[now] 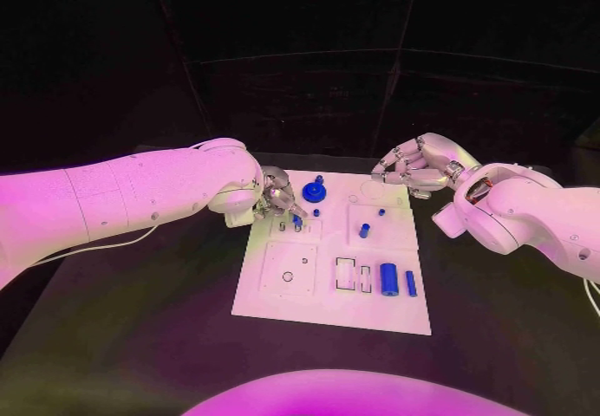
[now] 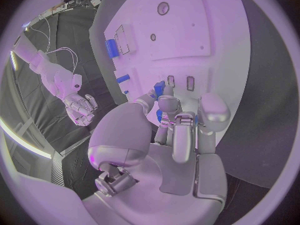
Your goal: Assemble the parts on the task board
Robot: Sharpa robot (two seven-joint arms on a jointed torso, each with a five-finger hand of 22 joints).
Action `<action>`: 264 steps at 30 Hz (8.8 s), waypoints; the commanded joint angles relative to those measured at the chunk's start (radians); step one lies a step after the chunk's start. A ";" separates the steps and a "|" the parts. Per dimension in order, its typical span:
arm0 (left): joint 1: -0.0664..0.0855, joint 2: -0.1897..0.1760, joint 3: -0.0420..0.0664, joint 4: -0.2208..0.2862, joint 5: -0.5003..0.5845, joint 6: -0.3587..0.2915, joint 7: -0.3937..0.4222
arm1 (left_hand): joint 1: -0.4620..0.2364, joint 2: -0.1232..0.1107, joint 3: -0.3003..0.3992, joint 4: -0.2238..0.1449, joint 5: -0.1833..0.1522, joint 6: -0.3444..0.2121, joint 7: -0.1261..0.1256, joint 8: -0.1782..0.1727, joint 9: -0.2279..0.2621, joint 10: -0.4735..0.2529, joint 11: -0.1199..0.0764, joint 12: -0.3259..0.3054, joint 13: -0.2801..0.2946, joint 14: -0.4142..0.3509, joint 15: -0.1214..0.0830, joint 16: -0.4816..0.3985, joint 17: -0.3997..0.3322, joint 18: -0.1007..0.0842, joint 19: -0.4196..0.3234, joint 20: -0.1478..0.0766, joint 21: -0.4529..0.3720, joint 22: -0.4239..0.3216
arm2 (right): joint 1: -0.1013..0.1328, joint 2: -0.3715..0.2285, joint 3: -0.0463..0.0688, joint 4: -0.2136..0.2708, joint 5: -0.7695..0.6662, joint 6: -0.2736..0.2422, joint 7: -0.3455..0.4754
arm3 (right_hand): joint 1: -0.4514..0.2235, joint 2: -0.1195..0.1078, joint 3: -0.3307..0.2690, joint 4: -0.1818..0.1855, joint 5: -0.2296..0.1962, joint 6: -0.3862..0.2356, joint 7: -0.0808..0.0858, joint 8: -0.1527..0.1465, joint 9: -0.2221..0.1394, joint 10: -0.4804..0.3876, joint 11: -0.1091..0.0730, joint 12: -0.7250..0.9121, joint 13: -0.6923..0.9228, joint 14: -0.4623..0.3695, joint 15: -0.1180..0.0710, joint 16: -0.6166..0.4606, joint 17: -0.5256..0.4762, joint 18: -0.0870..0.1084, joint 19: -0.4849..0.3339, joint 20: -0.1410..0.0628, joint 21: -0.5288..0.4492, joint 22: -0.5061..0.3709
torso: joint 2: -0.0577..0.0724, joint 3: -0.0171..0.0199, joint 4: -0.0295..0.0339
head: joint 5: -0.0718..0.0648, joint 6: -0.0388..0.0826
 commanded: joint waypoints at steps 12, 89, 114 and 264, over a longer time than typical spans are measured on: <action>-0.038 0.002 0.000 0.021 -0.163 -0.115 0.025 | 0.001 -0.037 0.186 -0.138 0.003 0.000 -0.004 0.003 0.013 0.005 0.000 -0.003 -0.007 0.104 -0.006 0.005 0.259 -0.015 0.010 0.000 0.009 0.009 | 0.002 0.001 0.001 0.001 -0.002 0.010 0.009 | 0.007 -0.003 0.005 0.001 0.006 -0.007 0.002 0.002 0.002 -0.009 0.002 -0.007 -0.001 0.054 -0.004 -0.007 0.037 0.014 0.001 -0.002 -0.004 0.000 | 0.001 -0.0003 -0.0019 | 0.002 0.000; -0.038 0.038 0.001 -0.017 -0.183 0.045 -0.007 | -0.118 -0.104 0.255 -0.074 0.005 0.050 -0.015 0.000 0.051 0.060 -0.007 0.045 0.077 0.105 -0.010 0.007 0.263 -0.019 0.021 -0.002 0.030 0.038 | 0.002 0.009 0.000 0.000 -0.002 0.019 0.015 | 0.008 -0.002 0.009 0.002 0.008 -0.009 0.002 0.005 0.003 -0.010 0.002 -0.007 -0.002 0.054 -0.004 -0.008 0.036 0.014 0.000 -0.002 -0.005 -0.002 | 0.002 -0.0002 -0.0016 | 0.000 -0.016; -0.022 -0.017 0.081 0.010 -0.165 0.005 -0.005 | -0.226 -0.162 -0.194 0.172 0.000 0.076 -0.026 -0.021 0.069 0.056 -0.017 0.056 0.100 0.105 -0.023 0.007 0.263 -0.021 0.027 -0.019 0.026 0.042 | 0.002 0.013 0.000 -0.013 -0.002 0.018 0.017 | 0.004 -0.005 0.009 0.006 0.008 -0.015 0.004 0.004 0.002 -0.014 0.003 -0.012 -0.009 0.053 -0.003 -0.010 0.034 0.014 -0.001 -0.001 -0.007 -0.004 | 0.002 -0.0010 -0.0014 | -0.006 -0.011; -0.049 -0.093 0.088 0.043 -0.142 0.040 0.000 | 0.050 -0.044 0.153 -0.111 0.002 0.020 -0.002 -0.052 0.023 0.020 0.002 -0.028 0.006 0.101 -0.005 0.000 0.246 -0.015 0.020 0.000 -0.008 0.030 | 0.001 0.043 0.000 -0.048 -0.002 0.029 0.018 | 0.005 -0.005 0.019 0.010 0.011 -0.028 0.008 0.003 0.001 -0.012 0.006 -0.009 -0.008 0.054 -0.001 -0.010 0.035 0.014 0.000 0.001 -0.007 -0.002 | 0.007 -0.0013 -0.0059 | 0.019 -0.013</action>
